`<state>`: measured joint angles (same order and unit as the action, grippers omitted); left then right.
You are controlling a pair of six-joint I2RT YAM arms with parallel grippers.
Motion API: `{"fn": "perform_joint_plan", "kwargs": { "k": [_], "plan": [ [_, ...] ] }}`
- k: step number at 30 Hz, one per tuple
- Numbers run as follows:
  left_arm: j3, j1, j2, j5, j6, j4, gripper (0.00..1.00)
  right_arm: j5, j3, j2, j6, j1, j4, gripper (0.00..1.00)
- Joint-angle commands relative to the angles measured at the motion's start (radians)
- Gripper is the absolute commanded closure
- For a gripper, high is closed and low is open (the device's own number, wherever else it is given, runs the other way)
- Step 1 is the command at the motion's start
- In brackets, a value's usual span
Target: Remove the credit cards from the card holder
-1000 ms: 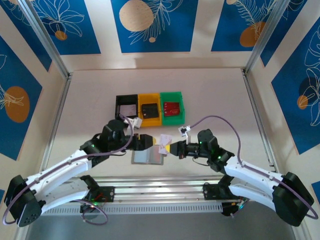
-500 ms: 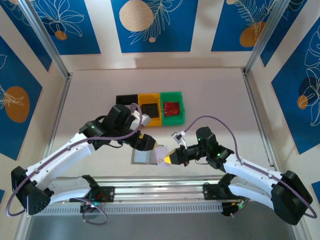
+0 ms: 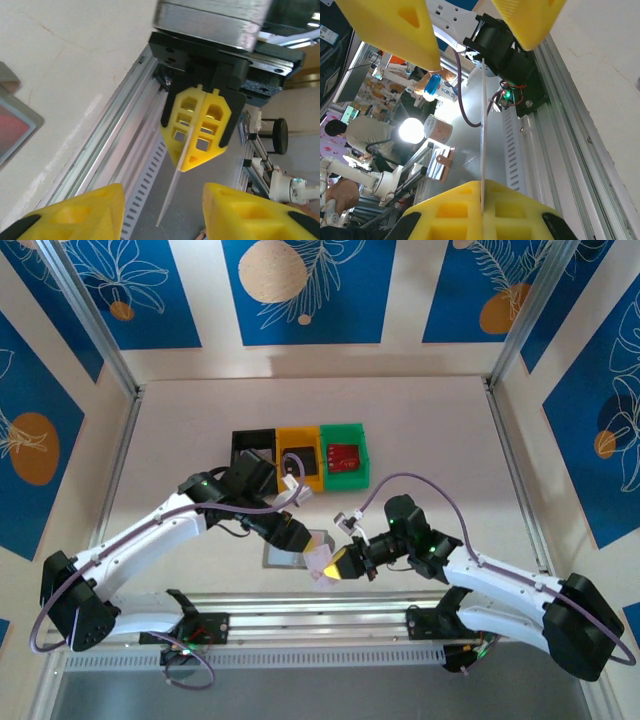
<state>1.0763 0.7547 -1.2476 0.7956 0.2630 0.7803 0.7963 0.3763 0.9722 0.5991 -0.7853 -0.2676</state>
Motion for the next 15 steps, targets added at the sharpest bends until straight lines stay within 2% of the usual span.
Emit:
{"fn": "perform_joint_plan", "kwargs": {
  "k": [1,10,15],
  "plan": [
    [0.01,0.012,-0.012,0.075,-0.023,0.007,0.58,0.032,0.039,0.015,-0.027,-0.011,0.009,1.0],
    [-0.018,0.033,-0.017,0.114,-0.039,0.001,0.64,0.045,0.071,0.048,-0.038,-0.021,0.017,1.0],
    [-0.021,0.046,-0.016,0.111,-0.047,0.007,0.74,0.046,0.087,0.059,-0.047,-0.026,0.028,1.0]
  ]
}}
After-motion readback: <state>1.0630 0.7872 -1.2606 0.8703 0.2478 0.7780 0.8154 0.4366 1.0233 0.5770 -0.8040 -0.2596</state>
